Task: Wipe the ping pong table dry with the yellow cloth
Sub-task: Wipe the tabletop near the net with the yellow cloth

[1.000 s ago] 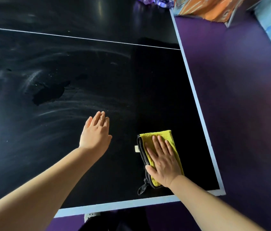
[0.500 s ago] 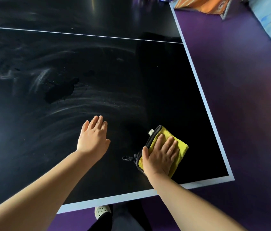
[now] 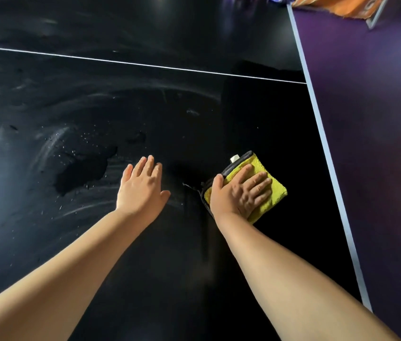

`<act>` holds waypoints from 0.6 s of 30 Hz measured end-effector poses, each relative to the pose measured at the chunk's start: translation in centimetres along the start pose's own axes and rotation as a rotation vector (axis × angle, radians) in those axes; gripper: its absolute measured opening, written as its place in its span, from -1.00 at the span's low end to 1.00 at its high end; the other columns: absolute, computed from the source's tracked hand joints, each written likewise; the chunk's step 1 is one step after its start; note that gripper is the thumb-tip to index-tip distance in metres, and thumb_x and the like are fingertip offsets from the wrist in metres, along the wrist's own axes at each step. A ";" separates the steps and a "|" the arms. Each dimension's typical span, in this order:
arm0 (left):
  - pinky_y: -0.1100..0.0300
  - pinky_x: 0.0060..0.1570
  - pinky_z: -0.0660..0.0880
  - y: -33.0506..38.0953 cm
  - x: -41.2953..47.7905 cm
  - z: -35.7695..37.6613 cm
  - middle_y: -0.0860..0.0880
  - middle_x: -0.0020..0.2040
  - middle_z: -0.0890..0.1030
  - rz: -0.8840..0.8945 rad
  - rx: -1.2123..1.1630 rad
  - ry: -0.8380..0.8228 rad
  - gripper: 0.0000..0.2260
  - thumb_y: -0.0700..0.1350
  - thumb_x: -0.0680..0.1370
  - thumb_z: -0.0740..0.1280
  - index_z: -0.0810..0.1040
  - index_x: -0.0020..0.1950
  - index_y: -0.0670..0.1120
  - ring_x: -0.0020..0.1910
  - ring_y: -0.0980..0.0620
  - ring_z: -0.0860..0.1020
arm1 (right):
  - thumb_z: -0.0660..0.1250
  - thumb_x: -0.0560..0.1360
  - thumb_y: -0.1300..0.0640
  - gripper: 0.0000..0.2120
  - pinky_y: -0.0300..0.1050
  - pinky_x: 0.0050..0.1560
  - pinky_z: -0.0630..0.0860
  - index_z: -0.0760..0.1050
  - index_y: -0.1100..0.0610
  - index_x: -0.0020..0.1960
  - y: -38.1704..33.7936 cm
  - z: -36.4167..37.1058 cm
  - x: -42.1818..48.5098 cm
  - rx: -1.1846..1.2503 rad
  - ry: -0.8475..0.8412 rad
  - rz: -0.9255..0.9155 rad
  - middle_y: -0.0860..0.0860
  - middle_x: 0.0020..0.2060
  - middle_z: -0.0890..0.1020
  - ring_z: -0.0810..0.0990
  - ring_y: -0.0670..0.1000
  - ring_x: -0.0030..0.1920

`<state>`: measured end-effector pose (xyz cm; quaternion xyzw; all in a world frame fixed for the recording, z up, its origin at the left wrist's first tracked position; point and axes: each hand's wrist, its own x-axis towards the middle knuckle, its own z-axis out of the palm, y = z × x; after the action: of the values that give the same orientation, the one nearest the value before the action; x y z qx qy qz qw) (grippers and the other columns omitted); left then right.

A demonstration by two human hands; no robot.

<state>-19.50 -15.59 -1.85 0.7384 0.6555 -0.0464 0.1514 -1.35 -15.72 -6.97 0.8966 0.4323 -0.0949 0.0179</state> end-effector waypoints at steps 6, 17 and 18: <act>0.07 0.49 -0.09 -1.2 8.2 -1.6 -0.08 0.56 -0.07 -0.025 0.088 -0.053 -0.20 0.19 0.51 0.28 -0.05 0.55 -0.12 0.53 0.01 -0.08 | 0.03 0.56 -0.29 -0.18 0.29 0.51 -0.23 -0.16 0.15 0.60 -6.0 -0.8 8.9 -0.003 0.030 -0.022 0.33 0.55 -0.11 -0.19 0.35 0.54; 0.10 0.49 -0.16 -0.9 13.1 -2.4 -0.13 0.56 -0.05 -0.001 0.206 -0.182 -0.13 0.19 0.46 0.36 -0.05 0.54 -0.16 0.53 0.00 -0.03 | 0.03 0.55 -0.29 -0.19 0.30 0.51 -0.22 -0.12 0.14 0.61 -14.5 -2.3 21.2 -0.007 0.055 -0.111 0.32 0.56 -0.09 -0.16 0.35 0.55; 0.11 0.49 -0.16 -0.9 13.2 -2.4 -0.14 0.56 -0.05 -0.001 0.209 -0.182 -0.13 0.19 0.46 0.36 -0.04 0.54 -0.16 0.53 0.00 -0.03 | 0.04 0.55 -0.29 -0.19 0.29 0.51 -0.22 -0.11 0.14 0.61 -15.0 -2.4 22.1 -0.023 0.057 -0.157 0.31 0.56 -0.09 -0.16 0.34 0.55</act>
<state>-18.93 -2.26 -3.24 0.7424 0.6312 -0.1812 0.1326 0.77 10.95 -7.98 0.8620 0.5027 -0.0655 0.0083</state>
